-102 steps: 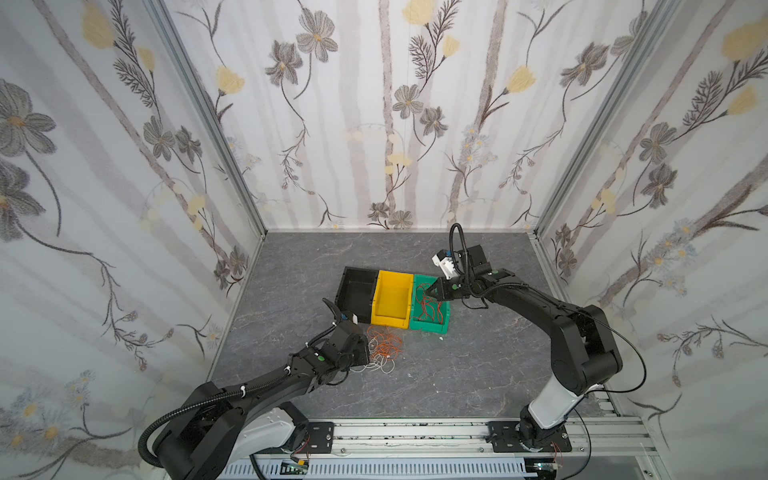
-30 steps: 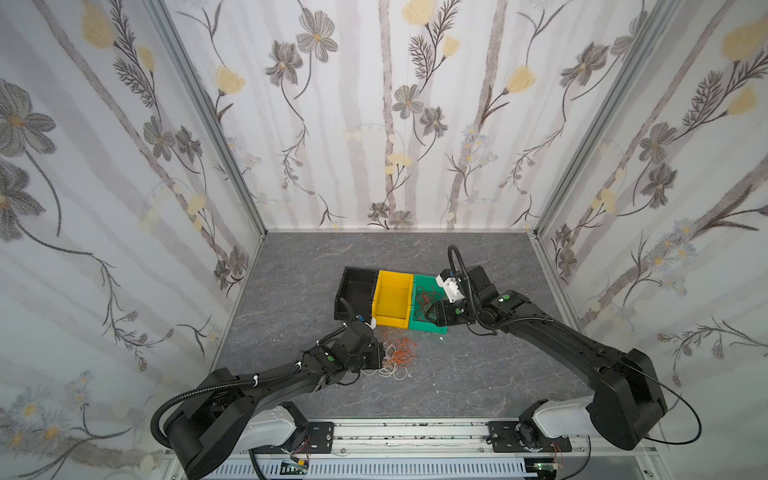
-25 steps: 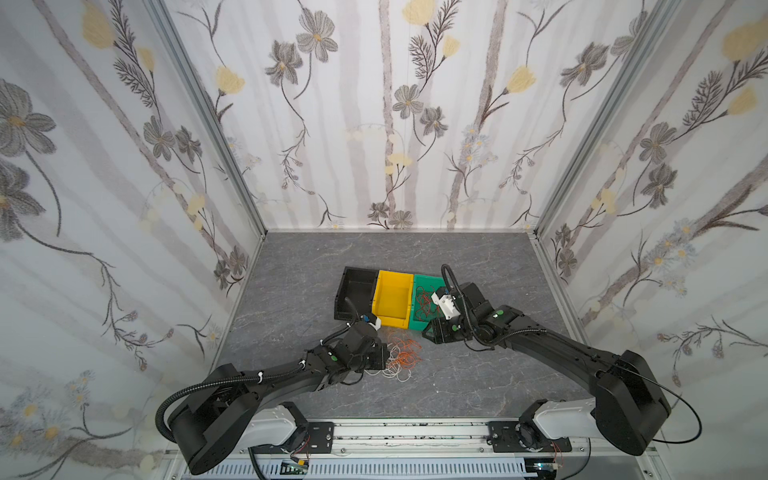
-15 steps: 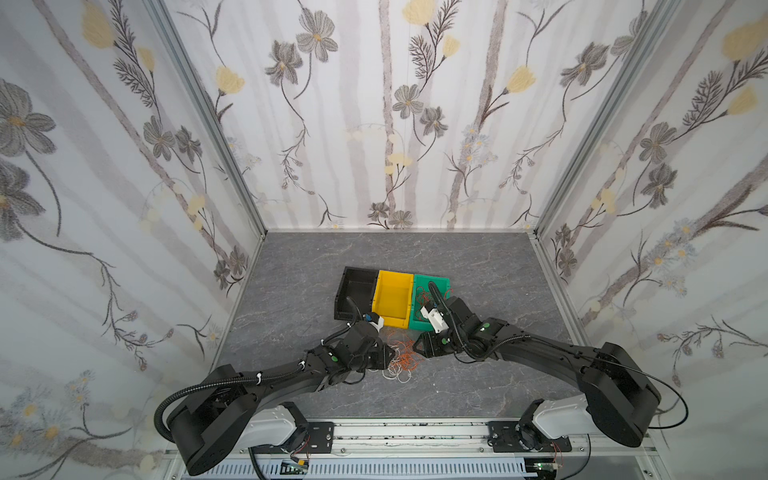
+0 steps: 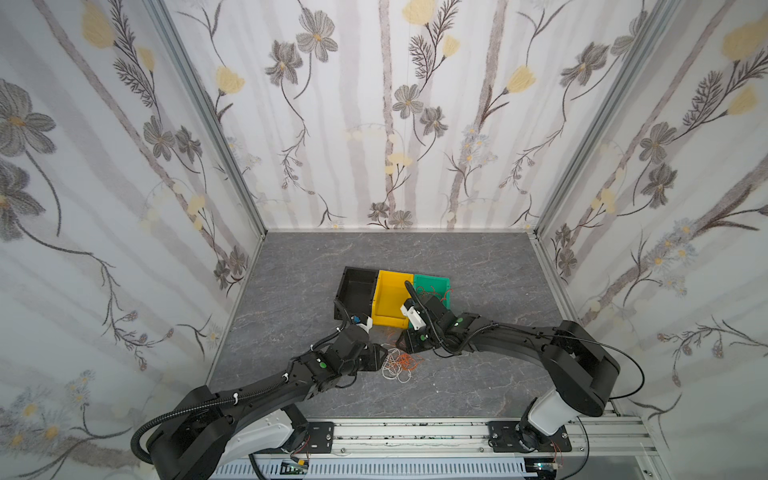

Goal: Untangle the cables
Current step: 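Move the right gripper back down to the wire pile beside the left gripper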

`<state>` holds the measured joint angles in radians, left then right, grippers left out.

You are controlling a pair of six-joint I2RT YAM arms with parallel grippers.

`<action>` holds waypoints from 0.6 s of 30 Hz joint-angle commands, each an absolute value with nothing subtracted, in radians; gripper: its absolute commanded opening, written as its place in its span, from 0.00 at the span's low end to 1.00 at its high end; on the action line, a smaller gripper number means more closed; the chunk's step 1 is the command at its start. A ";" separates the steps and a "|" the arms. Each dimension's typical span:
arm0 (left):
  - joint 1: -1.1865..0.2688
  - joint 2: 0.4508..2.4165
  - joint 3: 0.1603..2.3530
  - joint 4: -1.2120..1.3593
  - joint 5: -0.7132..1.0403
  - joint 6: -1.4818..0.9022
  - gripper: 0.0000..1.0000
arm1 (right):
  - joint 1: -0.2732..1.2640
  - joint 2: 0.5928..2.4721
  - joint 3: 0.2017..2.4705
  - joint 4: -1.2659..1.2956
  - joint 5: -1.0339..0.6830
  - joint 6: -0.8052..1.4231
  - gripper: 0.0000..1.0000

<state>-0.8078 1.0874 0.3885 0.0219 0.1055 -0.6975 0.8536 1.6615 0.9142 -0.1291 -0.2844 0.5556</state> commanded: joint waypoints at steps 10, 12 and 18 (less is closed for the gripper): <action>-0.801 1.196 0.376 0.153 0.157 -0.717 0.38 | 0.871 1.613 0.984 -0.212 -0.240 0.501 0.07; -0.800 1.197 0.373 0.159 0.156 -0.718 0.37 | 0.871 1.555 0.987 -0.226 -0.245 0.495 0.05; -0.800 1.207 0.362 0.166 0.144 -0.722 0.28 | 0.871 1.435 1.002 -0.260 -0.253 0.481 0.02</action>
<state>-0.8009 1.2026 0.3676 0.1310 0.1535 -0.7113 0.8703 1.4719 0.9874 -0.2306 -0.2554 0.5026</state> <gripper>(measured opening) 0.283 0.048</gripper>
